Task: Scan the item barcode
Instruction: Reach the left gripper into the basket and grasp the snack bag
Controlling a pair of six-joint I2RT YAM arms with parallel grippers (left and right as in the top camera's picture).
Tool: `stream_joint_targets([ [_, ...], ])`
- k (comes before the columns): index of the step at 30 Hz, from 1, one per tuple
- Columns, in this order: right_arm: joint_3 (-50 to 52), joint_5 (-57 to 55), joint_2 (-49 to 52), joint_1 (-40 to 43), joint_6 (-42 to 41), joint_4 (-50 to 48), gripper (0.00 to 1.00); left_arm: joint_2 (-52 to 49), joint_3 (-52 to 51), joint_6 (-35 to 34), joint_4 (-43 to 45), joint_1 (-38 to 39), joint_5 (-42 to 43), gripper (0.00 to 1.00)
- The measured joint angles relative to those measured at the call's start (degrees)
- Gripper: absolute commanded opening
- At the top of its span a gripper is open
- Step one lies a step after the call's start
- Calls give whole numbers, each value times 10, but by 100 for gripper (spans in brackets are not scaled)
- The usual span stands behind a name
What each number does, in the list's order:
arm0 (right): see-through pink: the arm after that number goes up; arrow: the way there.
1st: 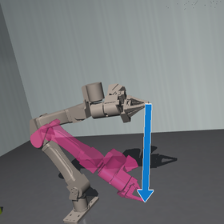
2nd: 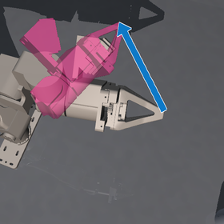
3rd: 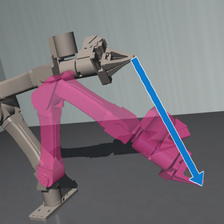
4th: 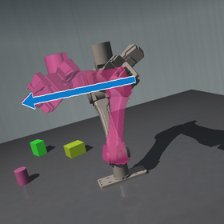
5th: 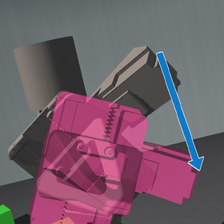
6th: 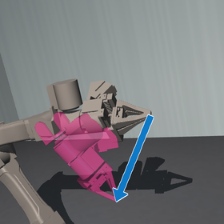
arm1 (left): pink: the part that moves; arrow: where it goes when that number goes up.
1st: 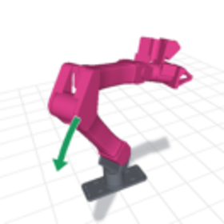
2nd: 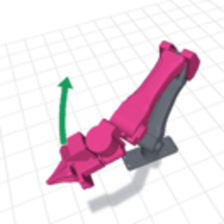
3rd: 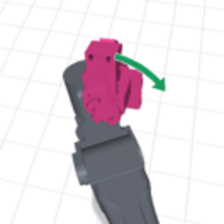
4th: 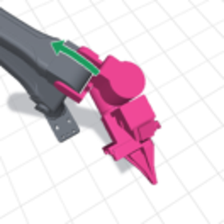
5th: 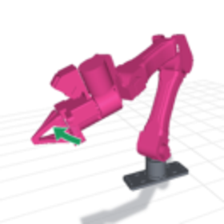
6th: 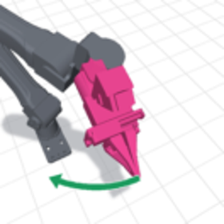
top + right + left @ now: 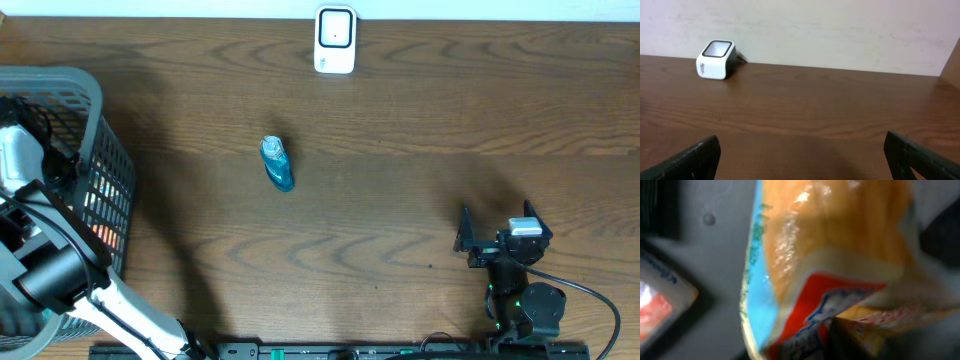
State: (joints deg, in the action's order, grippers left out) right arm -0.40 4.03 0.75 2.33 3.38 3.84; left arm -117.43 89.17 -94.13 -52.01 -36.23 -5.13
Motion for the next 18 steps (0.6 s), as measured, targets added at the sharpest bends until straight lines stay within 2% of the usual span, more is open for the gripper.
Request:
stream_joint_targets([
  [10,0,0,0,0,0,0,99,46,-14,43,-9,-9,7,7],
  [18,0,0,0,0,0,0,99,263,-22,70,-9,-28,11,7],
])
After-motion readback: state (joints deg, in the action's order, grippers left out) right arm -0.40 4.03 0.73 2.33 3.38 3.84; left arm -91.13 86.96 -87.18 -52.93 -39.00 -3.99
